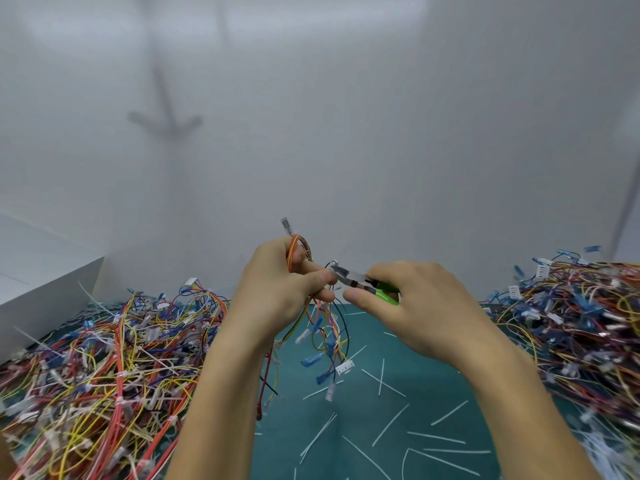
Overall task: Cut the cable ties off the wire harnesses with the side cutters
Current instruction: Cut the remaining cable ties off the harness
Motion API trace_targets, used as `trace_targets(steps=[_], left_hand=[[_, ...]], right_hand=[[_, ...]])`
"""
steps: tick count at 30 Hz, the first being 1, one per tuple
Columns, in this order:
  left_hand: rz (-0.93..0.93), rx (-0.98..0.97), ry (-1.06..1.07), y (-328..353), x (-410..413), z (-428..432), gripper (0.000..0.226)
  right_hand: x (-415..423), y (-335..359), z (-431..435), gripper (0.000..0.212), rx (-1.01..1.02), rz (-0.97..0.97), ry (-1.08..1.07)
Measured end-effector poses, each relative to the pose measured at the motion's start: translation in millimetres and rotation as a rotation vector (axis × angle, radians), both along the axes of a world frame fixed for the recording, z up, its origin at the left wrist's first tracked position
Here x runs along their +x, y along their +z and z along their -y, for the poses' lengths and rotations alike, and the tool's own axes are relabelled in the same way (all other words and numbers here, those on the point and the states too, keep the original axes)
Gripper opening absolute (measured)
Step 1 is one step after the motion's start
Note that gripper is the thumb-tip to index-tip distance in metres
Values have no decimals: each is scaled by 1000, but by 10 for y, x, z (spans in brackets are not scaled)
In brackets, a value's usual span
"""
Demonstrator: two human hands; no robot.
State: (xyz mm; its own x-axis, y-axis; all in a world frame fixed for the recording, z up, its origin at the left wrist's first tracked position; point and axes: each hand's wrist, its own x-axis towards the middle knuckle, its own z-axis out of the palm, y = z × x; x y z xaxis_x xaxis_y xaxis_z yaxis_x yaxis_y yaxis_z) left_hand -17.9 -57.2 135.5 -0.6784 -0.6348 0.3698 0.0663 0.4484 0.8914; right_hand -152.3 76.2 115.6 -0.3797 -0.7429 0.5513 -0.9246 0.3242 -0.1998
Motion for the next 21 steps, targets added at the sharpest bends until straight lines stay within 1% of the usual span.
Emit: trace_targets(steps=[8,12,16,21], left_hand=[[0,-12,-4,23,10,-4,47],[-8,3,-10,15,3,1,46],[9,-19,-4,3,-1,8,47],[5,-15,-9,11,9,7,47]], right_hand=[[31,4,4,62,1,-15,-29],[38,6,12,67,-11,-37,-49],[50,13,2,64,-2,-24,-50],[54,20,3,66,9,-30,-57]])
